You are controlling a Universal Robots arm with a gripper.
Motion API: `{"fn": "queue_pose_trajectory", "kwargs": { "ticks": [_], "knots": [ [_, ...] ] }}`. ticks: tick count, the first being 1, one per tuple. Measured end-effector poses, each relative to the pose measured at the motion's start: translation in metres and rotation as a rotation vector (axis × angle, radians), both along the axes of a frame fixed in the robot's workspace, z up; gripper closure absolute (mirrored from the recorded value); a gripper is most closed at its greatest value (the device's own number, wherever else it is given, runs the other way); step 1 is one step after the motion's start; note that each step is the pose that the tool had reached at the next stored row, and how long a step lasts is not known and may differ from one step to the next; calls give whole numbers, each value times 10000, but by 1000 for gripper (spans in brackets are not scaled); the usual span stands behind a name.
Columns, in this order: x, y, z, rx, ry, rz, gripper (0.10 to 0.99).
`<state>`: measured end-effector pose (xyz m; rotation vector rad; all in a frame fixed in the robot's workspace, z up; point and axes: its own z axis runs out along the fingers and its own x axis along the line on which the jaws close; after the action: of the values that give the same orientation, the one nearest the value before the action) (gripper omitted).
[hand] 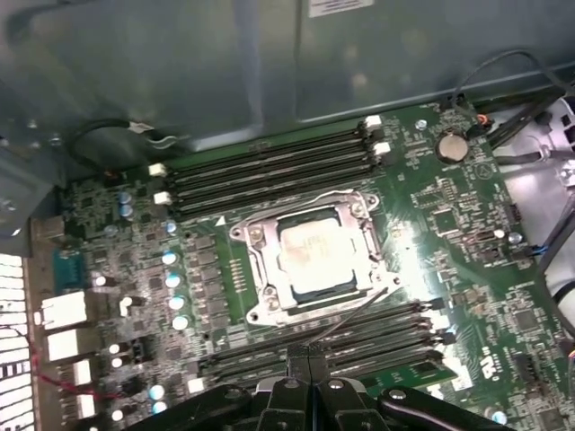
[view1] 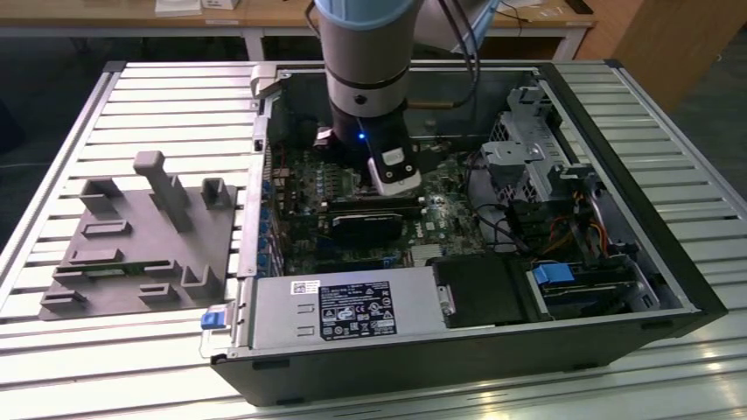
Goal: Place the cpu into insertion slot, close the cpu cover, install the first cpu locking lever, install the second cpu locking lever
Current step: 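Install the second cpu locking lever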
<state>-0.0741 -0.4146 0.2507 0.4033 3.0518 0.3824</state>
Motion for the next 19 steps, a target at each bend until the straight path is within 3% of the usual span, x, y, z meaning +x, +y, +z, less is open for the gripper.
{"fn": "queue_pose_trajectory", "kwargs": {
  "ticks": [5,12,19],
  "knots": [
    [49,0,-42,0,9,0,984],
    [52,0,-138,-1,10,0,984],
    [-9,1,-174,-1,4,0,984]
  ]
}}
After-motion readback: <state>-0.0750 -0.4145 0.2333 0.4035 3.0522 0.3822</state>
